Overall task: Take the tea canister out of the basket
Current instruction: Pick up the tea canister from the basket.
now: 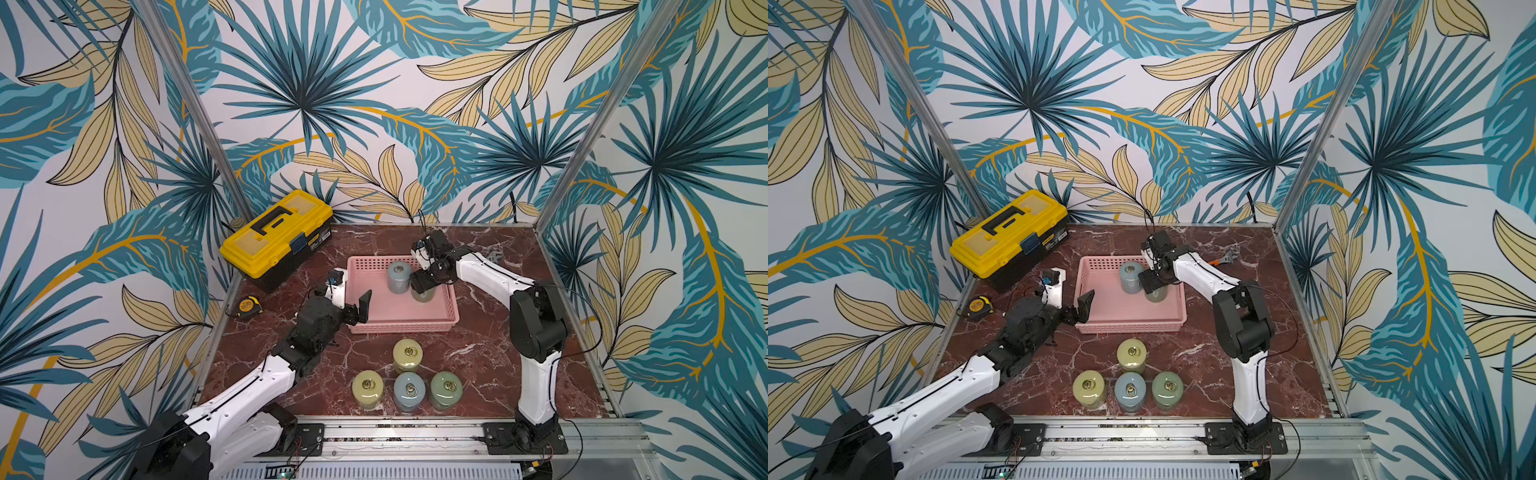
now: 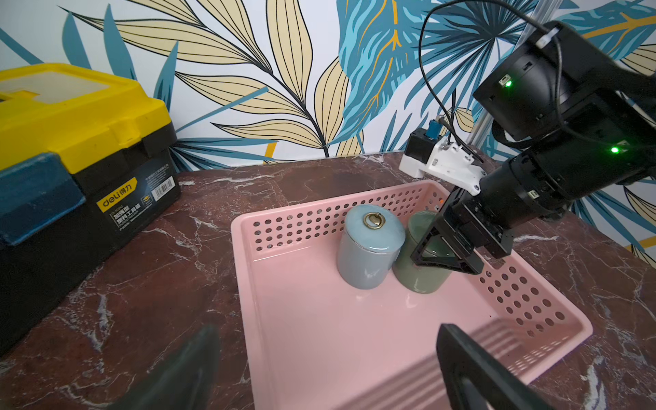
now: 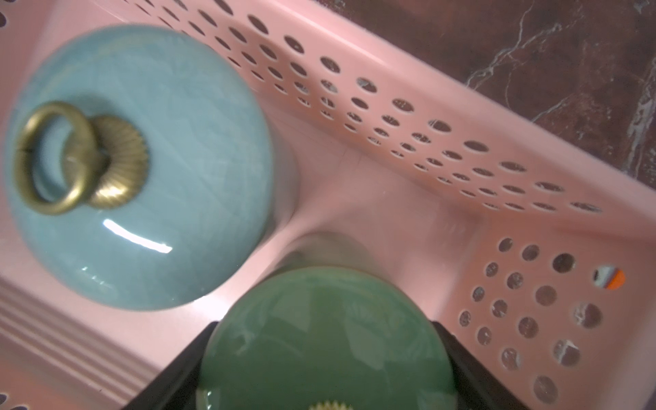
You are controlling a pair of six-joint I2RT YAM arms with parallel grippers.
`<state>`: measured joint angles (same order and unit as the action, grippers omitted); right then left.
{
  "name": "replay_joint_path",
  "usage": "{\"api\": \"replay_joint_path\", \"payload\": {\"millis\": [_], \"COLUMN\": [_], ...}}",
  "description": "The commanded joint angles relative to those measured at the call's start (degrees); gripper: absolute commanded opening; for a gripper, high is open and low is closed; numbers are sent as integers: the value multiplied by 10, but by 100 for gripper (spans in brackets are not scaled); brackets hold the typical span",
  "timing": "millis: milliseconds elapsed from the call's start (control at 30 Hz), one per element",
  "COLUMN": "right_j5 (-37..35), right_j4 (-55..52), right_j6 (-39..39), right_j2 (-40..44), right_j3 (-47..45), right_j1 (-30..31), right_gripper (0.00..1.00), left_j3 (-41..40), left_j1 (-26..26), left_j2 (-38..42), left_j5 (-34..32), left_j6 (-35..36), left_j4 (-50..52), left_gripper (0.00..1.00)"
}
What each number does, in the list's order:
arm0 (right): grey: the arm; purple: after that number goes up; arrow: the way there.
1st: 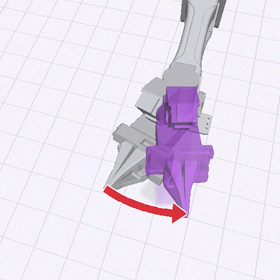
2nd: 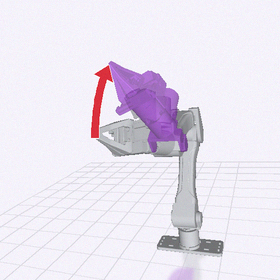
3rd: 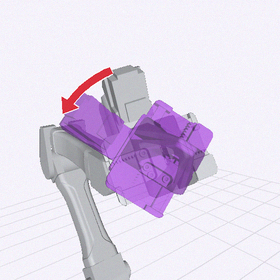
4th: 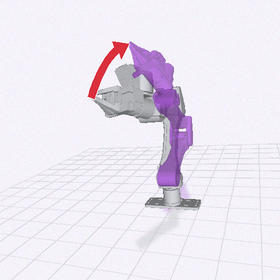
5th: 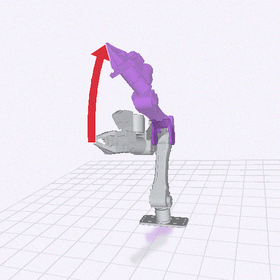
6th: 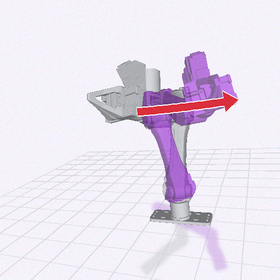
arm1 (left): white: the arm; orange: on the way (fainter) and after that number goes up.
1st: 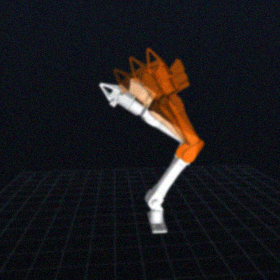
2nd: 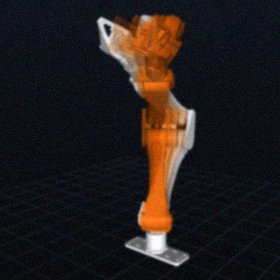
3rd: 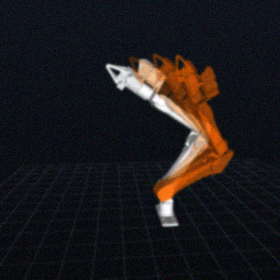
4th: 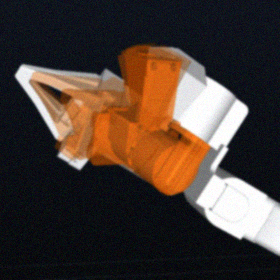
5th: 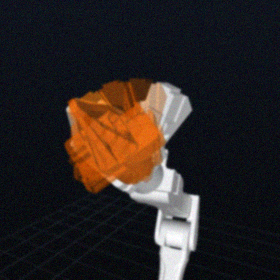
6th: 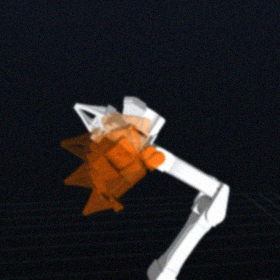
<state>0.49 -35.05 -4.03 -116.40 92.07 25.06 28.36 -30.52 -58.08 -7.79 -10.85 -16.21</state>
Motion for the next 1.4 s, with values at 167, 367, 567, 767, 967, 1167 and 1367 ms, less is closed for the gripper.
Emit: {"api": "replay_joint_path", "payload": {"millis": [167,367,567,767,967,1167,1367], "right_j5": [1,-1,-4,-5,-12,-15,-16], "right_j4": [-23,-33,-44,-58,-71,-85,-90], "right_j6": [16,22,25,29,33,39,45], "right_j2": [35,62,85,110,134,162,203], "right_j3": [6,8,8,8,7,0,-29], "right_j1": [-3,-2,-2,-1,2,6,12], "right_gripper": [54,53,52,52,51,51,51], "left_j3": [-15,-16,-16,-16,-16,-17,-19], "left_j1": [3,3,3,3,2,2,2], "left_j2": [0,5,4,8,10,13,14], "left_j5": [-5,-6,-5,-7,-4,-9,-10], "left_j6": [4,1,-1,-3,-3,-2,-1], "left_j4": [-15,-14,-13,-11,-9,-9,-10], "left_gripper": [100,100,100,100,100,100,100]}}
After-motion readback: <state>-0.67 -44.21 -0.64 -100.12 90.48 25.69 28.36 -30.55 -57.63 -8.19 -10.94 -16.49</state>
